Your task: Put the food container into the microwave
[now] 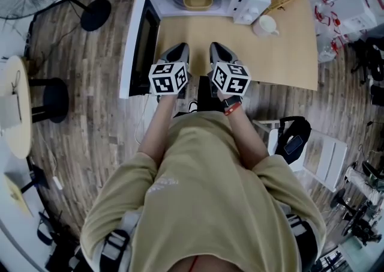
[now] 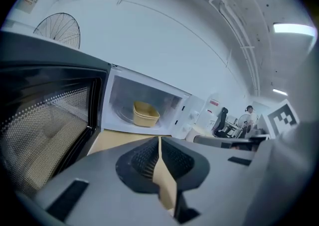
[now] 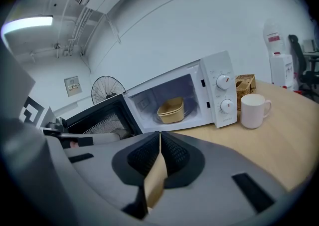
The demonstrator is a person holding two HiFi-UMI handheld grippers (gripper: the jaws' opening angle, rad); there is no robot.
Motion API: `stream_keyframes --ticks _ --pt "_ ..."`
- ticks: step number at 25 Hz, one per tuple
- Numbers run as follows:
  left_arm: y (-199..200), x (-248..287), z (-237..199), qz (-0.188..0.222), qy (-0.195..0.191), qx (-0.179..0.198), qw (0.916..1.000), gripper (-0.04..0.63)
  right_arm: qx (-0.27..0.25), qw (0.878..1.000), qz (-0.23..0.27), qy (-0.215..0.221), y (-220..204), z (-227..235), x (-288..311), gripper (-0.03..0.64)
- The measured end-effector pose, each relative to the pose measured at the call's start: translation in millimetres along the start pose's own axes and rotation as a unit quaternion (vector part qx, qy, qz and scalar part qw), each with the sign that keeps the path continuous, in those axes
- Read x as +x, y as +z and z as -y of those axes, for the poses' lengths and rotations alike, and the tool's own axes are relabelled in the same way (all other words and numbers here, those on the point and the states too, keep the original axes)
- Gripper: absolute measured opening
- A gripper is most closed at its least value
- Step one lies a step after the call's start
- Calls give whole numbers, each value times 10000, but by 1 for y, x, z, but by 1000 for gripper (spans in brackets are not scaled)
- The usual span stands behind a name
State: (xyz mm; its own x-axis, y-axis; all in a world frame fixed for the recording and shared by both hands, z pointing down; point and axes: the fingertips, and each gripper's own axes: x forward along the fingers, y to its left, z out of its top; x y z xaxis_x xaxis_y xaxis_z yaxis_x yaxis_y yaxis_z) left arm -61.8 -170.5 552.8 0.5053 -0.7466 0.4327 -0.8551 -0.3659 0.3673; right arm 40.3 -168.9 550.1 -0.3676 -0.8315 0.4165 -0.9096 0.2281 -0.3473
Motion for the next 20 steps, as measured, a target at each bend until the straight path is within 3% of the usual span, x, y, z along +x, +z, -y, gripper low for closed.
stream_keyframes --ticks 14,17,20 --pt "-33 -13 20 25 -238 -61 9997 31 -607 9980 -105 -162 -18 5 -52 29" --pt "-59 -12 10 -444 -91 185 9988 32 -705 9964 -457 -65 -45 3 -55 23" --pt "-110 -18 -11 -1318 203 863 9873 32 -582 9927 -1051 70 -99 -3 -61 23"
